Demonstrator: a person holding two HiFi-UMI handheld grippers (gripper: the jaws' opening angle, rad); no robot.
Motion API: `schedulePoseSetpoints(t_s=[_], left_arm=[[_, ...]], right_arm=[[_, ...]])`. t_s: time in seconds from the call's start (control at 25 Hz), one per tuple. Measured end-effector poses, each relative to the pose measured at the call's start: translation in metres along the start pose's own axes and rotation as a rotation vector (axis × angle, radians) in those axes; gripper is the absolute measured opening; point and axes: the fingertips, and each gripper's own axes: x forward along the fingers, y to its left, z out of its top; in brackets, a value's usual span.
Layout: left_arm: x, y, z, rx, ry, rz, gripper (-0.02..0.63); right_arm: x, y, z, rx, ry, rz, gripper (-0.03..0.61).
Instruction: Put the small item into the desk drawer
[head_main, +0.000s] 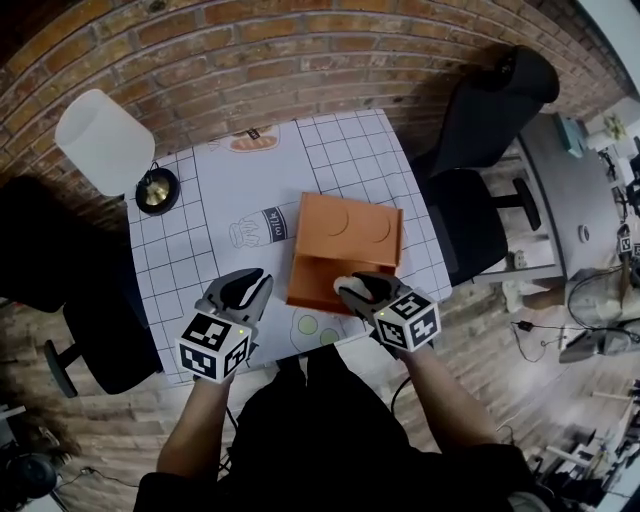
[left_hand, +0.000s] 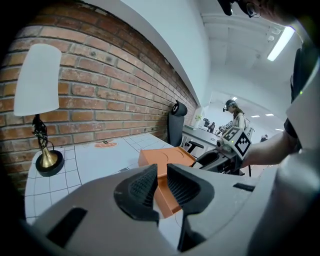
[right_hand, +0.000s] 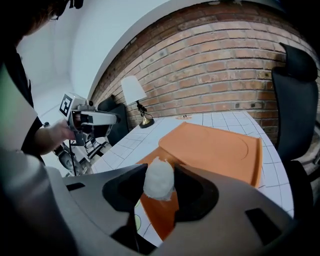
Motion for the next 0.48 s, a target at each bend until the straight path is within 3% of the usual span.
schedulePoseSetpoints(t_s=[0.48], left_arm=[[-0.014,0.013,-0.003,-0.025,-0.001,0.05,0.066]], right_arm=[[0.037,-0.003,-0.024,-0.113,0.175,-0.009,0.17]])
